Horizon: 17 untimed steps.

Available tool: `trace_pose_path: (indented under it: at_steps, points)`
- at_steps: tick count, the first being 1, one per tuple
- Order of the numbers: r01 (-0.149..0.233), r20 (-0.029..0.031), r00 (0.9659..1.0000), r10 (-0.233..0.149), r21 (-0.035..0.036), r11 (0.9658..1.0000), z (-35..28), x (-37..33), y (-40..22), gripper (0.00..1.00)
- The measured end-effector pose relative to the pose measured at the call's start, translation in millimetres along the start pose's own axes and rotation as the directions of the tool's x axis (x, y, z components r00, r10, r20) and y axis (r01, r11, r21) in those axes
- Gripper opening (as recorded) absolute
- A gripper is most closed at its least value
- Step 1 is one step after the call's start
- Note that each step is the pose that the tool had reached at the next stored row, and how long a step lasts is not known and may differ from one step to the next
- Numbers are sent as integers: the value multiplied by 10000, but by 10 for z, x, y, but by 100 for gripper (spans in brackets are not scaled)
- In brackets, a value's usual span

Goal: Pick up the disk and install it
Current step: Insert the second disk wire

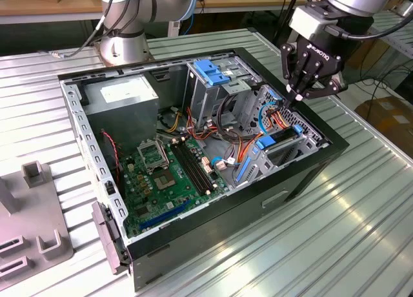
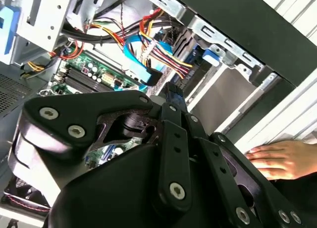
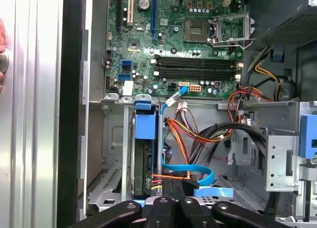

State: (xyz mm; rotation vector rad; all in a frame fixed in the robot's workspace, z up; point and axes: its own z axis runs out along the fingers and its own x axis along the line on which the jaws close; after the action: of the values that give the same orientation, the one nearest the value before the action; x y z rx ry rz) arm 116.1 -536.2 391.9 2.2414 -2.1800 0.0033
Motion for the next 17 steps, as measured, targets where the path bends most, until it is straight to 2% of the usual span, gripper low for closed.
trace_pose_path:
  at_steps: [3,8,10,17]
  points:
    - [0,-25,10000,0,-14,10000,-8,-108,-3,10]
    - [-1,-80,10000,1,-22,10000,-17,-352,-9,10]
    - [-1,-86,10000,1,-22,10000,-16,-378,-9,10]
    - [-1,-94,10000,0,-22,10000,-17,-390,-9,10]
